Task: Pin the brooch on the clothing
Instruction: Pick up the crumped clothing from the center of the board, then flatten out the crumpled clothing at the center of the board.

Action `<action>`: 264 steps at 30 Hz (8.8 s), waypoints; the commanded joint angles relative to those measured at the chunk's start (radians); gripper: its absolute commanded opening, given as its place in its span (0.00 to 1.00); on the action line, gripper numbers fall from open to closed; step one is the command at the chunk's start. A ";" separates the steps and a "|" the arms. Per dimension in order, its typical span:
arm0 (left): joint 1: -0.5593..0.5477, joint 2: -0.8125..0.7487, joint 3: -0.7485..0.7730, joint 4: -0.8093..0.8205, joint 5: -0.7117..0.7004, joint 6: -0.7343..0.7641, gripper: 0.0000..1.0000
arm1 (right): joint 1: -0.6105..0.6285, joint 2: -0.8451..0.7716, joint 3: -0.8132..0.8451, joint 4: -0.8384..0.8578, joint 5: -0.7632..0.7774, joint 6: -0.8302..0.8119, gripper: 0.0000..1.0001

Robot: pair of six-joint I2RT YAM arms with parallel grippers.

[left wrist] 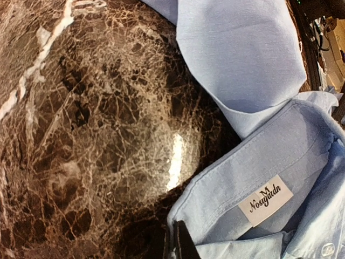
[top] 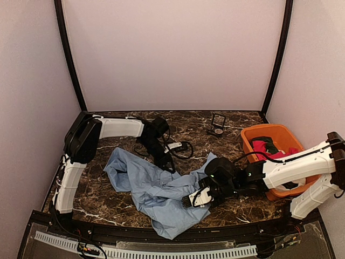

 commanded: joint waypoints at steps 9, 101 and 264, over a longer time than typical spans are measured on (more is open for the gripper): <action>0.093 -0.122 0.016 0.065 -0.189 -0.195 0.01 | -0.045 0.023 0.040 0.189 0.153 0.033 0.00; 0.340 -0.061 -0.032 0.403 -1.112 -0.580 0.74 | -0.043 0.806 0.897 0.236 -0.002 0.243 0.65; 0.058 -0.987 -1.083 0.529 -0.788 -0.852 0.77 | -0.321 0.301 0.410 -0.126 -0.365 0.928 0.80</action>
